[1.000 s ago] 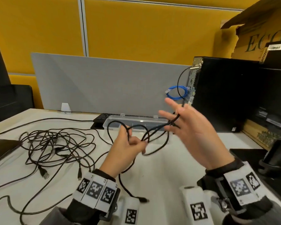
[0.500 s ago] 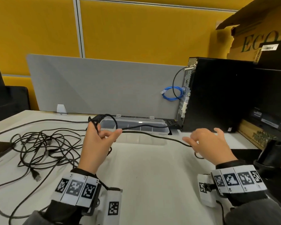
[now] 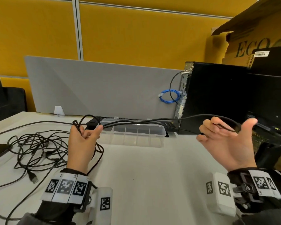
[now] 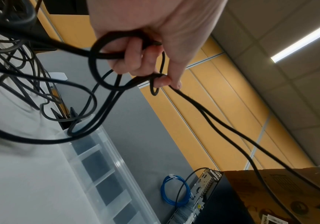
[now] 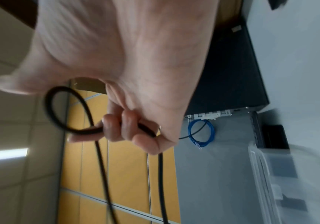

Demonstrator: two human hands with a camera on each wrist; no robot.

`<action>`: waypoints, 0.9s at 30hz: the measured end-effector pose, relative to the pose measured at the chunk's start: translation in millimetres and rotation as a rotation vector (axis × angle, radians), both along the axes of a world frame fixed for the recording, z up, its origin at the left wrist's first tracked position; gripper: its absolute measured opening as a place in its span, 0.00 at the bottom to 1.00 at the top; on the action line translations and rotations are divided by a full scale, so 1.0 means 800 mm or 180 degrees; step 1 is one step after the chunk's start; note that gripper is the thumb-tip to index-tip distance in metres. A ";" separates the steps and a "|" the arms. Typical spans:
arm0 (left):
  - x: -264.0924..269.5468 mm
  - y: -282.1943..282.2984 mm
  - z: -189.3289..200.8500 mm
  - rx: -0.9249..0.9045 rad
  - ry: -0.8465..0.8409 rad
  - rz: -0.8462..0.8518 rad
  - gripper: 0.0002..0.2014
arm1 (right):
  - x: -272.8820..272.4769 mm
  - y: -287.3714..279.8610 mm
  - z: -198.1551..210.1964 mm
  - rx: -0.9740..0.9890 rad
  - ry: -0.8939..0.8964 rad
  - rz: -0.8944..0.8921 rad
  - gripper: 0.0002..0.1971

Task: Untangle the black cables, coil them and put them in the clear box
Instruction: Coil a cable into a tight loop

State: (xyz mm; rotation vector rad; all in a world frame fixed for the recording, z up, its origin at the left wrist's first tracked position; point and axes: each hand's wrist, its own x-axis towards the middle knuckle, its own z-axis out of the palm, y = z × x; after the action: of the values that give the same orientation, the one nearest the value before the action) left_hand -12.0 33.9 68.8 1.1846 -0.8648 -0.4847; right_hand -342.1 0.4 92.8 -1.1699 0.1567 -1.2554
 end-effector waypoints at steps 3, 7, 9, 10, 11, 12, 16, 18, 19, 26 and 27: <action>0.009 -0.004 -0.005 -0.0001 0.0150 0.0051 0.18 | 0.002 -0.008 -0.005 -0.0228 -0.0307 -0.0095 0.20; 0.017 -0.006 -0.007 -0.0116 0.0234 0.0112 0.16 | 0.000 -0.007 -0.005 0.0555 0.0141 -0.1294 0.25; 0.018 -0.006 -0.007 -0.0060 0.0093 -0.0039 0.13 | -0.007 -0.011 -0.005 0.0723 0.0672 -0.1887 0.25; 0.020 -0.006 -0.008 -0.0037 0.0065 -0.0091 0.12 | -0.012 -0.015 -0.004 0.0769 0.0864 -0.2204 0.23; 0.022 -0.006 -0.009 -0.0025 0.0061 -0.0089 0.10 | -0.017 -0.017 0.000 0.0850 0.0896 -0.2530 0.21; 0.023 -0.006 -0.010 -0.0029 0.0091 -0.0042 0.09 | -0.021 -0.018 0.006 0.0940 0.0819 -0.2877 0.20; 0.028 -0.007 -0.006 -0.0071 0.0641 0.0089 0.08 | -0.062 -0.024 0.016 0.0448 0.1467 -0.4499 0.15; 0.027 -0.007 -0.004 -0.0058 0.0946 0.0029 0.07 | -0.081 -0.032 0.007 0.0136 0.2747 -0.4864 0.17; 0.026 -0.007 -0.003 -0.0023 0.0991 -0.0031 0.06 | -0.087 -0.033 0.001 0.0043 0.3382 -0.4884 0.16; 0.014 -0.013 -0.012 -0.0017 0.0809 -0.0435 0.13 | 0.022 -0.012 -0.001 -0.1344 0.5526 -0.4270 0.25; 0.013 -0.012 -0.012 -0.0007 0.0779 -0.0515 0.14 | 0.054 -0.005 -0.003 -0.1700 0.5603 -0.3499 0.27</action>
State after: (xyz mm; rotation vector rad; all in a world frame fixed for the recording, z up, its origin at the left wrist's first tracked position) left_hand -1.9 23.9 59.0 1.0322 -0.7516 -0.7443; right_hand -298.7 -3.9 90.6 -2.5414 2.0607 -0.6767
